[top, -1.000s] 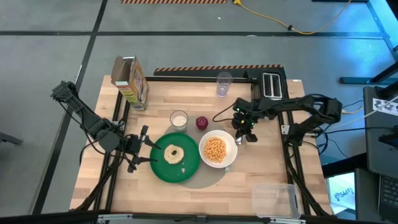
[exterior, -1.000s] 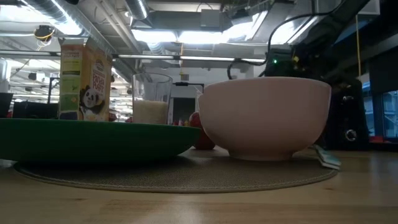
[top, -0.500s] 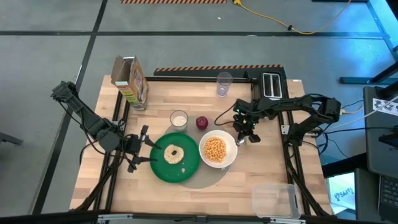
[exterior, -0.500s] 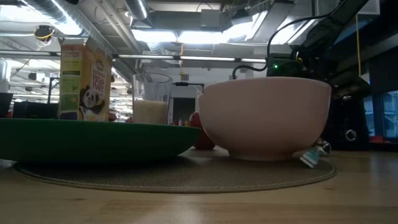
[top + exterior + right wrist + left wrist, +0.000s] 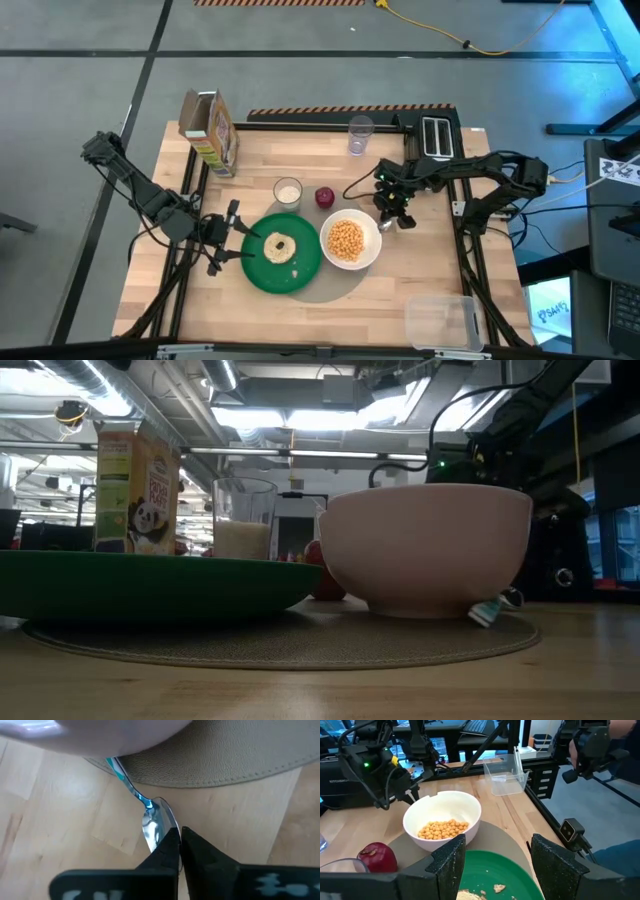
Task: Arrange a breakfast setting
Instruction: Put the blue patterned spoon to the right of the white bowl
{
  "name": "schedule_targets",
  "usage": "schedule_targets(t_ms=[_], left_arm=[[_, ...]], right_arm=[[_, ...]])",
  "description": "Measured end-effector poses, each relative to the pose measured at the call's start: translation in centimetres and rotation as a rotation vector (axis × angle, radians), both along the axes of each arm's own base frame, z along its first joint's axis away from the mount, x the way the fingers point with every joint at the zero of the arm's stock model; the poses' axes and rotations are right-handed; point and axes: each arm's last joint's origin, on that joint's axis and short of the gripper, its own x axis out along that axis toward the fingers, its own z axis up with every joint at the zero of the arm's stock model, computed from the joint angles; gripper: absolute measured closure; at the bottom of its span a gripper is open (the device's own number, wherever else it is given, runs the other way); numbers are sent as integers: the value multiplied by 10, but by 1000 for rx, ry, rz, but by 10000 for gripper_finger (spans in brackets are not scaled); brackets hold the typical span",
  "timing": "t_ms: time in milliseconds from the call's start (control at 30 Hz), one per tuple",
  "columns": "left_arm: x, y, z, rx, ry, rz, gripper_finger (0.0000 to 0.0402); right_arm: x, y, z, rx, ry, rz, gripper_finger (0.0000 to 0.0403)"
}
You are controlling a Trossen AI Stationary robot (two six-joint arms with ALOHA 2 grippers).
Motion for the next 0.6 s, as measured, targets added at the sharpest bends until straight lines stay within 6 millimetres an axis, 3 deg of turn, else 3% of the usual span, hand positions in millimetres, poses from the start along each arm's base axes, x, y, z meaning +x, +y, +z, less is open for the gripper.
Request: schedule_targets(t_ms=[367, 600], left_arm=[[0, 0, 0, 0, 0, 0, 191], [0, 0, 0, 0, 0, -1, 191]], right_arm=[[-2, 0, 3, -12, 64, -27, 307], [1, -2, 33, -15, 105, -12, 295]])
